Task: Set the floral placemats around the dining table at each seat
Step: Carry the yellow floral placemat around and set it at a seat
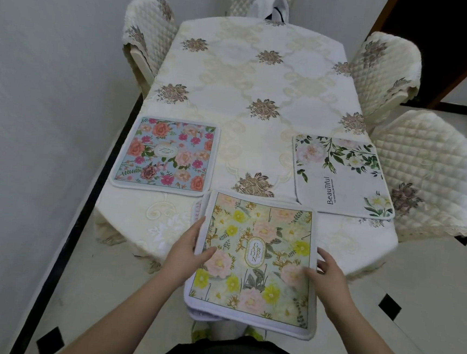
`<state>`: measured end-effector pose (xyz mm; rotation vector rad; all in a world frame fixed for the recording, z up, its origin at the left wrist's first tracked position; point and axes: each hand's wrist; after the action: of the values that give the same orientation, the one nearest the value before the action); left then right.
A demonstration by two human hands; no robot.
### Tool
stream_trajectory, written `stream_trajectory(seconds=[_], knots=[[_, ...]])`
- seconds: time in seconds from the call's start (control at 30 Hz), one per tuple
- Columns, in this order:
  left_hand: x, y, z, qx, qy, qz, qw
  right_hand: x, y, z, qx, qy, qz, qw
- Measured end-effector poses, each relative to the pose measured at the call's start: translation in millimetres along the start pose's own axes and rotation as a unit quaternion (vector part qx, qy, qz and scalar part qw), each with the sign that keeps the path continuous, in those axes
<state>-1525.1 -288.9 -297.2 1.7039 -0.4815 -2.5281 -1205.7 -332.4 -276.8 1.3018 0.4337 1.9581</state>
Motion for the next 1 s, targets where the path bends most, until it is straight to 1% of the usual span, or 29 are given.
stream_trajectory(seconds=[0.1,0.2,0.3,0.4,0.47,0.63,0.77,0.87,1.0], knots=[[-2.2,0.6,4.1,0.006,0.140,0.074,0.987,4.2,9.7,-0.3,0.018,0.005,-0.005,1.000],[-1.2,0.4,6.3,0.026,0.200,0.113,0.973,0.5,19.7,-2.9,0.021,0.018,-0.005,1.000],[-0.1,3.1,7.9,0.052,0.190,0.109,0.974,-4.4,29.4,-6.0,0.021,0.029,-0.004,0.999],[5.0,5.7,9.8,0.094,0.124,0.081,0.985,-6.0,40.5,-7.4,0.025,0.026,0.008,0.999],[7.6,7.6,11.5,0.095,0.108,0.080,0.986,-6.0,46.0,-6.2,0.016,0.032,0.020,0.999],[-3.0,23.0,17.5,0.051,0.068,0.044,0.995,0.6,57.7,1.8,0.011,0.003,0.044,0.999],[-11.1,34.4,21.7,-0.001,0.081,0.022,0.996,10.2,58.1,8.5,0.025,-0.011,0.072,0.997],[-19.3,43.7,20.3,-0.046,0.104,0.031,0.993,15.8,56.5,16.6,0.043,-0.008,0.106,0.993],[-33.8,55.8,7.5,-0.082,0.112,0.047,0.989,17.3,55.8,39.5,0.080,-0.037,0.122,0.989]])
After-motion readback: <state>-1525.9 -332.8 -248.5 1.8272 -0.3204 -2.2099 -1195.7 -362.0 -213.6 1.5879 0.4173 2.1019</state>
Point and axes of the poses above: each hand's wrist, its own y-axis away from the middle knuckle, its own z-axis out of the back of the hand, x = y × z, and after that the axes turned 6 degrees about -z, right-handed
